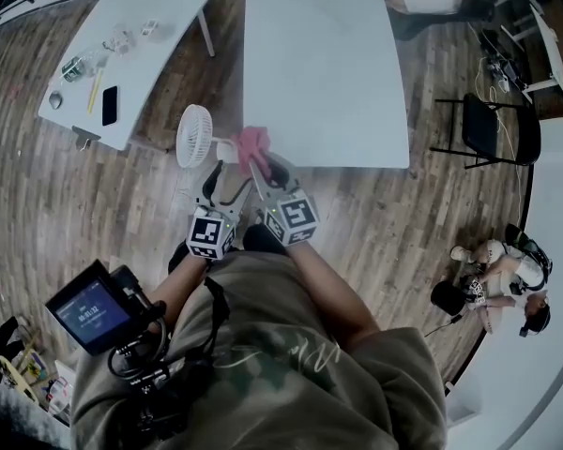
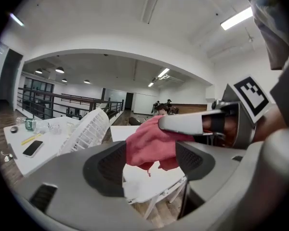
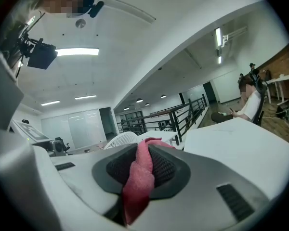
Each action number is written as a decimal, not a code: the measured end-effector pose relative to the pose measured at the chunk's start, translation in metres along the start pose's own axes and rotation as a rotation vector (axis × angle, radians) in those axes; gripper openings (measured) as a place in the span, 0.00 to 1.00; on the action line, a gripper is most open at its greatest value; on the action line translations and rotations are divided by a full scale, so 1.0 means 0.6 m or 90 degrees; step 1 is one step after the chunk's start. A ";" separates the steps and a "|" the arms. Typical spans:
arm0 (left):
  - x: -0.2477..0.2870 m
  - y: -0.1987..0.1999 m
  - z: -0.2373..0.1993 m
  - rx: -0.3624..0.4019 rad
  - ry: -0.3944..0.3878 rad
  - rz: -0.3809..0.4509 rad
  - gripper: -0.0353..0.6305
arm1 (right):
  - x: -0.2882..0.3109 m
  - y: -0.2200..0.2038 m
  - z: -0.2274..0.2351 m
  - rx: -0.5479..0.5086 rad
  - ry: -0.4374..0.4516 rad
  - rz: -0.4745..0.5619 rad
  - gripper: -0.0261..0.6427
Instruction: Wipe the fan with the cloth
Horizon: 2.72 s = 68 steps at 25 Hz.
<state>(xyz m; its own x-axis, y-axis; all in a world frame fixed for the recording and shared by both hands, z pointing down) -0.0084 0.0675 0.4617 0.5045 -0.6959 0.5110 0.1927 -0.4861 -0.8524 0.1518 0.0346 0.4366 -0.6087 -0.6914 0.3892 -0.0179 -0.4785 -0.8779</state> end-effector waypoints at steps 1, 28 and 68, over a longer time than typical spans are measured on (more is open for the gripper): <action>0.002 0.003 0.006 0.011 -0.006 -0.002 0.52 | -0.003 0.006 0.000 -0.002 0.004 0.001 0.18; -0.122 0.020 -0.027 0.196 -0.064 0.096 0.53 | -0.053 0.058 -0.179 0.057 -0.061 -0.016 0.18; -0.069 -0.086 -0.083 0.068 -0.042 0.011 0.20 | -0.171 -0.003 -0.215 -0.025 -0.106 0.146 0.04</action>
<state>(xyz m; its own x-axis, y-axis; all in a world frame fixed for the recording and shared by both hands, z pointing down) -0.0814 0.0952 0.4903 0.5617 -0.6658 0.4911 0.2707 -0.4131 -0.8695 0.1121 0.1763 0.3624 -0.4617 -0.8602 0.2165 0.0734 -0.2803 -0.9571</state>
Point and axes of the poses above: the fingertips, and each gripper's own axes: x forward along the fingers, z to its right, y out of its top, the point moved 10 cm from there along -x, backward along the fingers, and after that the axes turned 15 degrees about -z, right-handed, at the moved point
